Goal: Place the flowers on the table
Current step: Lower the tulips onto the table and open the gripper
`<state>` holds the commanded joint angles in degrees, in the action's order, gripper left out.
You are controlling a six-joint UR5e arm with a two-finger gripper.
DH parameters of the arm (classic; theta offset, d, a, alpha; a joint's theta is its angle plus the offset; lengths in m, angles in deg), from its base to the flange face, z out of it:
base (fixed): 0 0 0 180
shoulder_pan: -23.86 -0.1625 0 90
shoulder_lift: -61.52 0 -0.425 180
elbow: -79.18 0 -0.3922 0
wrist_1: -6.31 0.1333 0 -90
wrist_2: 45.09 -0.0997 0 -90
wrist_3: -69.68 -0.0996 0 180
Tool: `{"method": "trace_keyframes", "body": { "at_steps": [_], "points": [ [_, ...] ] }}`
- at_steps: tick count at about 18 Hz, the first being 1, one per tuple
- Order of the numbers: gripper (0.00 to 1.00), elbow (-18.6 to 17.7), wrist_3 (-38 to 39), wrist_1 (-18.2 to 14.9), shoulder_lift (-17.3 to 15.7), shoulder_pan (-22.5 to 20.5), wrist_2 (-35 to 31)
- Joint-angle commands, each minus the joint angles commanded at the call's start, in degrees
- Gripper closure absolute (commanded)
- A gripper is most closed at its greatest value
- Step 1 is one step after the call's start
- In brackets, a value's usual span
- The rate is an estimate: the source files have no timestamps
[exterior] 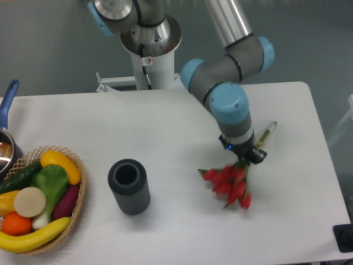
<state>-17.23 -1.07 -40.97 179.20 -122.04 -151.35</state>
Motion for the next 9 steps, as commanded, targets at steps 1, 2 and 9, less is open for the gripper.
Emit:
{"method": "trace_keyframes", "body": {
  "at_steps": [1, 2, 9],
  "points": [
    [0.48, 0.0, -0.09, 0.0, 0.35, 0.0, 0.0],
    [0.31, -0.09, -0.52, 0.17, 0.27, 0.0, 0.0],
    [0.0, 1.4, 1.3, 1.13, -3.07, -0.35, 5.51]
  ]
}}
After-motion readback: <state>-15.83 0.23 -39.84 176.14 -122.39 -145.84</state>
